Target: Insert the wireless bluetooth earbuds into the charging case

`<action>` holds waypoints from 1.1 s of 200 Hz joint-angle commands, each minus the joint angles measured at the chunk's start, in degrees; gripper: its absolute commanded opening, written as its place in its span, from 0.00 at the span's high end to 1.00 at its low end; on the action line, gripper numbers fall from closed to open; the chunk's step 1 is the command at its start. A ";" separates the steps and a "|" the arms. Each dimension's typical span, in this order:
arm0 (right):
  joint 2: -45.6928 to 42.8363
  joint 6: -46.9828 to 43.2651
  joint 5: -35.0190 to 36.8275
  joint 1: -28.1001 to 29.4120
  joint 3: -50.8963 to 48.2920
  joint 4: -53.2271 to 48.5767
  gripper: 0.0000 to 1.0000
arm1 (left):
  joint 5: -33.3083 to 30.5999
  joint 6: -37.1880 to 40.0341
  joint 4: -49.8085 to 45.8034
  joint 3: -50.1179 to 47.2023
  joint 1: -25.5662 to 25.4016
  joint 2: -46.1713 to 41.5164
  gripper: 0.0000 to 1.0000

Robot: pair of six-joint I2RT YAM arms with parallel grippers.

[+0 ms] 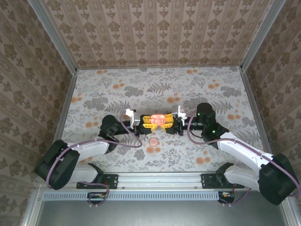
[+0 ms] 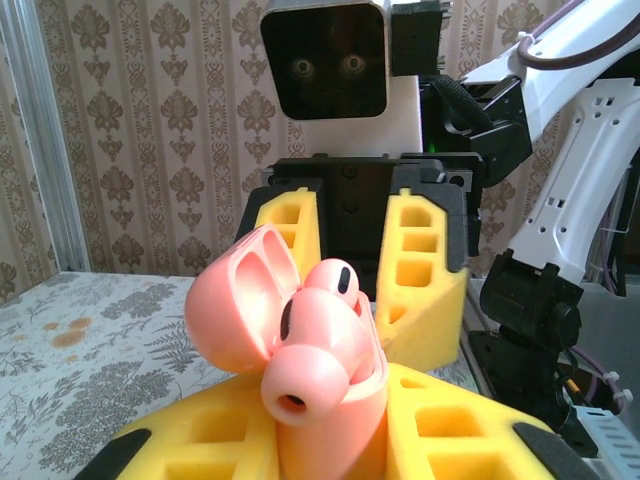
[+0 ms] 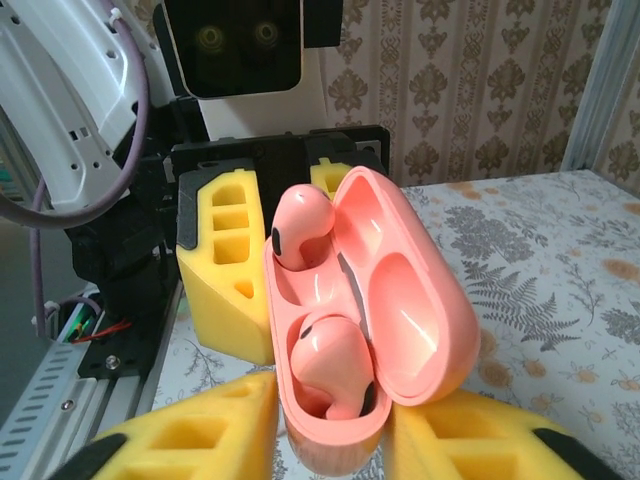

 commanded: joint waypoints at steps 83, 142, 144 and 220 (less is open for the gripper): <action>-4.33 -1.21 0.60 -2.70 -0.97 -2.33 0.77 | -5.14 8.48 -7.45 -1.70 -0.52 -5.46 0.49; -7.23 -3.01 2.92 -3.30 -1.68 -7.87 0.77 | -13.37 15.45 -20.10 -3.33 -0.52 -14.22 0.47; -7.23 -2.97 3.00 -3.33 -1.69 -7.96 0.77 | -13.55 15.59 -20.28 -3.41 -0.52 -14.48 0.47; -4.36 -4.13 1.42 -3.34 -0.65 -9.50 0.78 | -15.87 21.59 -25.43 -4.40 -0.77 -18.25 0.48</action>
